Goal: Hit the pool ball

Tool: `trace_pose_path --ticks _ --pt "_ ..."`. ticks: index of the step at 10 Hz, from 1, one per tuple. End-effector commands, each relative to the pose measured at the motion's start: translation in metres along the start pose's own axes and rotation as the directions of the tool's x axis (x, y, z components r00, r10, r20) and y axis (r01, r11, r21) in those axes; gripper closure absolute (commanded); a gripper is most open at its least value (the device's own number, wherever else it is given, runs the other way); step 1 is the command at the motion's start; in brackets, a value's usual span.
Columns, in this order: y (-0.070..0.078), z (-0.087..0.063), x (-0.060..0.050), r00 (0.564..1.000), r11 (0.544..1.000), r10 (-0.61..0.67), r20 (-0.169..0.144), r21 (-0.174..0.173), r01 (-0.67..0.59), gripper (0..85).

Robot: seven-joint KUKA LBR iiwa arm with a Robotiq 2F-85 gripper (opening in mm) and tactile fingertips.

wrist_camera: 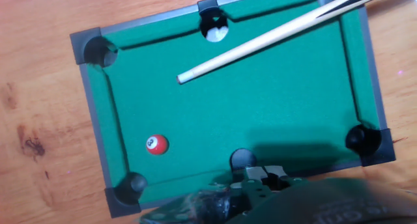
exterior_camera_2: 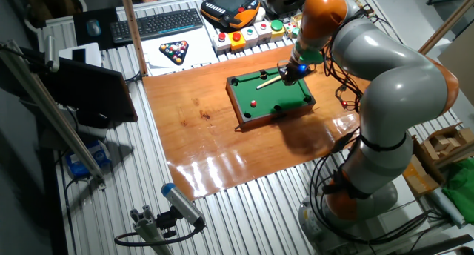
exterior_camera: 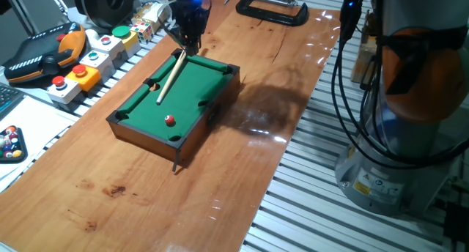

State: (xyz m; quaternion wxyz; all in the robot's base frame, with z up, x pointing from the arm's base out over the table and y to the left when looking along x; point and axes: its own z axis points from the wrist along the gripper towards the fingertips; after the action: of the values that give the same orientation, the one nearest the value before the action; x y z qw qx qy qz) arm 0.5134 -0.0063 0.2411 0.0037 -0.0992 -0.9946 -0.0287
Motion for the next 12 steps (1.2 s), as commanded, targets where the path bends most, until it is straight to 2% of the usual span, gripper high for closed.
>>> trace_pose_path --ticks 1,3,6,9,11,12 --pt "-0.002 -0.001 0.001 1.000 1.000 0.000 -0.001 0.003 0.000 84.3" --pt "-0.004 -0.005 0.004 1.000 0.999 0.009 0.012 0.039 -0.009 84.3" --pt "-0.012 -0.007 0.003 1.000 0.998 0.020 0.005 0.055 -0.020 84.3" --pt "-0.019 -0.010 0.005 0.999 0.999 0.039 -0.023 0.032 -0.038 84.3" --pt "-0.019 -0.008 0.004 0.999 0.998 0.039 -0.020 0.045 -0.038 84.3" --pt "-0.019 -0.008 0.004 1.000 0.997 0.024 -0.006 0.075 -0.024 84.3"
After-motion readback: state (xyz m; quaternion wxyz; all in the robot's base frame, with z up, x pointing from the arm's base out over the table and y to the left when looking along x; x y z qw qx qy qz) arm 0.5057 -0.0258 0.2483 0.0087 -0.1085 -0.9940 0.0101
